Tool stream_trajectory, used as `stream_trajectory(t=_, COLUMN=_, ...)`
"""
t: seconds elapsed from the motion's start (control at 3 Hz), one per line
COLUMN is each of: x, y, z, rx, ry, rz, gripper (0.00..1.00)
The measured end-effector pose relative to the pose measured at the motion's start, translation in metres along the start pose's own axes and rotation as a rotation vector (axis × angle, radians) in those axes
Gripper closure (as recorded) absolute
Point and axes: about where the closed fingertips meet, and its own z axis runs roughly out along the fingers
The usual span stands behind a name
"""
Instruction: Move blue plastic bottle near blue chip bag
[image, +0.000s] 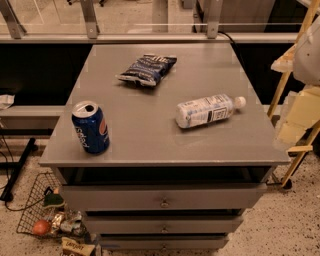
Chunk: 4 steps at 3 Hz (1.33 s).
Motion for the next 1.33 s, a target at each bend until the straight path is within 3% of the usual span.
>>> stream_trajectory(t=0.33, x=0.001, y=0.001, z=0.002, rx=0.005, ry=-0.009, rz=0.008, gripper=0.00)
stream_trajectory(t=0.67, x=-0.011, y=-0.025, z=0.026, rx=-0.014, ry=-0.025, rz=-0.058, gripper=0.00)
stream_trajectory(t=1.0, x=-0.033, y=-0.060, z=0.076, rx=-0.078, ry=-0.048, rz=-0.149, gripper=0.00)
stream_trajectory(t=1.33, x=-0.049, y=-0.078, z=0.116, rx=-0.122, ry=-0.040, rz=-0.199, gripper=0.00)
